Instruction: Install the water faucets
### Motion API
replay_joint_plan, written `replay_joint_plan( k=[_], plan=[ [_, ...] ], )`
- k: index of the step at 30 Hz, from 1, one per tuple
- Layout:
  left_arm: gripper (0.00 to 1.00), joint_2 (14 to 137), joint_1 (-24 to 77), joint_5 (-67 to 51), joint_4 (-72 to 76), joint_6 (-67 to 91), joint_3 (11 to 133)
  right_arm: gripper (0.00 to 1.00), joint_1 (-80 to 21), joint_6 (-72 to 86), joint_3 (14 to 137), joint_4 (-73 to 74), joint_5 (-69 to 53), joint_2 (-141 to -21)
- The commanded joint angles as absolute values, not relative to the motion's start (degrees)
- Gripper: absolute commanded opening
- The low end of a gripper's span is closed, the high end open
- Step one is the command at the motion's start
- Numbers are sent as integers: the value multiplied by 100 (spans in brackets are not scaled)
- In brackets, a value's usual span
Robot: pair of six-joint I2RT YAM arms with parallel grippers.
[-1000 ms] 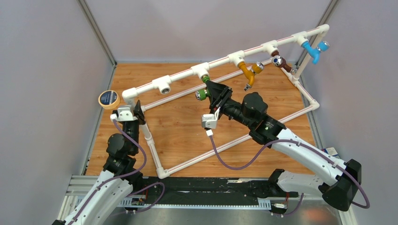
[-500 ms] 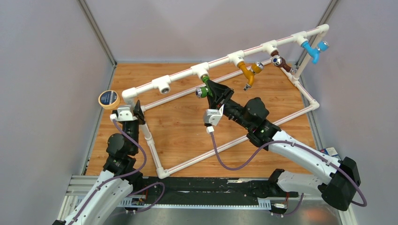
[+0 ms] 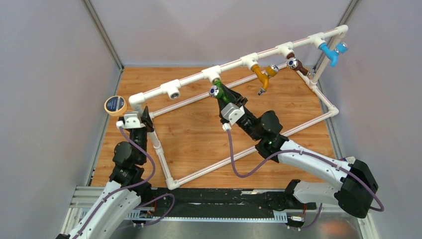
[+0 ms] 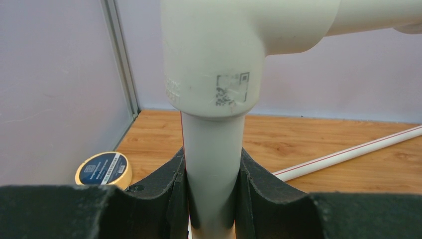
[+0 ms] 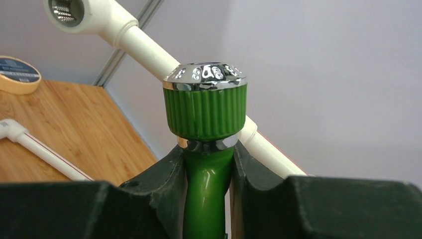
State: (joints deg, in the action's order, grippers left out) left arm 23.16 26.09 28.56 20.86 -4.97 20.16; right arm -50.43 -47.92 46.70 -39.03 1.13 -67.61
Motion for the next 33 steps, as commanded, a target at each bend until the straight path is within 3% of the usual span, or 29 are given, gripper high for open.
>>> replay_joint_plan(
  k=[1, 11, 18, 27, 33],
  plan=[
    [0, 2180, 2610, 2839, 1916, -571, 2030, 0, -4966, -3174, 4456, -4025, 1387, -7145],
    [0, 2118, 2610, 2830, 1907, -431, 2021, 0, -5212, -1540, 4096, -5211, 2671, -7479],
    [0, 2101, 2610, 2856, 1934, -360, 1995, 0, -5308, -37, 4166, -5282, 3426, -7558],
    [0, 2101, 2619, 2883, 1925, -264, 1969, 0, -5475, 2458, 4184, -4809, 4578, -7559],
    [0, 2074, 2628, 2892, 1890, -246, 1960, 0, -5484, 4821, 4560, -3351, 5150, -7418]
  ],
)
